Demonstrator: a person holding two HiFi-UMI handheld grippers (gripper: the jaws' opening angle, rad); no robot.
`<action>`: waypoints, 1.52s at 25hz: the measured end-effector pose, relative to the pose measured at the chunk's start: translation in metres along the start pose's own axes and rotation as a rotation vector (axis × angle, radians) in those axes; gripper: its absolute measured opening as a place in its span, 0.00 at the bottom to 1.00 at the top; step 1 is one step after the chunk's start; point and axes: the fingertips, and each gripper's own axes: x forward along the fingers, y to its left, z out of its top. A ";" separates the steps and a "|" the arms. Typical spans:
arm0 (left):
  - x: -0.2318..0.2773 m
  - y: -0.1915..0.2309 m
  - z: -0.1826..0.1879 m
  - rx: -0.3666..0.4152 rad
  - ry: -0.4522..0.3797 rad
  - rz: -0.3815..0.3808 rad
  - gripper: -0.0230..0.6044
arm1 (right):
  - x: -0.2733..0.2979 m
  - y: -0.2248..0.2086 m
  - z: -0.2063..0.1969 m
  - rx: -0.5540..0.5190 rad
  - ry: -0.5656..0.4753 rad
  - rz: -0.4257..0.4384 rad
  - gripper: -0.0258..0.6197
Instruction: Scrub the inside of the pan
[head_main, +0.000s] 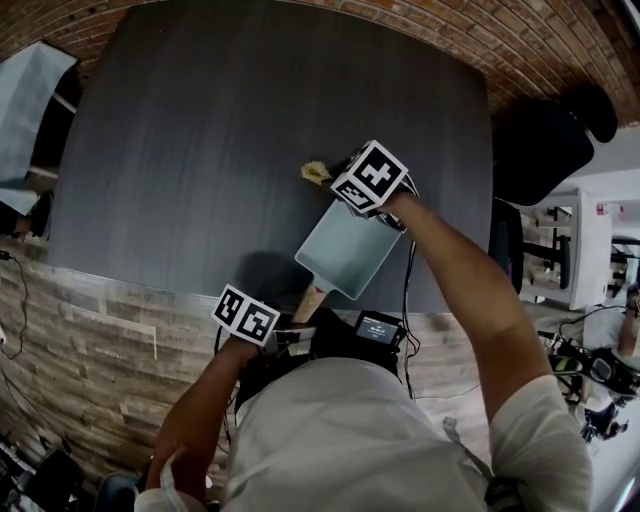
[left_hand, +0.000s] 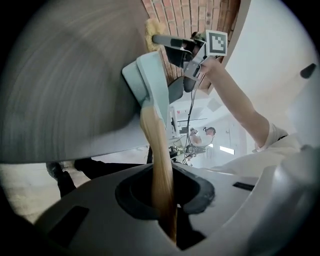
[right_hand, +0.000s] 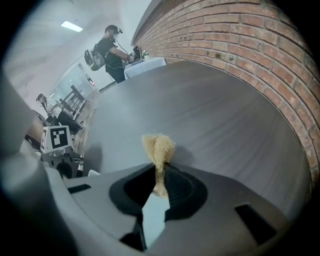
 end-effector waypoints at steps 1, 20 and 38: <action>-0.001 0.000 0.002 0.002 -0.012 0.007 0.14 | 0.000 0.002 -0.001 -0.003 0.005 0.001 0.12; -0.001 0.004 0.006 0.016 -0.096 0.053 0.14 | 0.009 0.062 -0.007 -0.012 0.061 0.072 0.12; 0.001 0.005 0.007 0.037 -0.107 0.066 0.14 | 0.024 0.119 -0.008 -0.036 0.164 0.123 0.12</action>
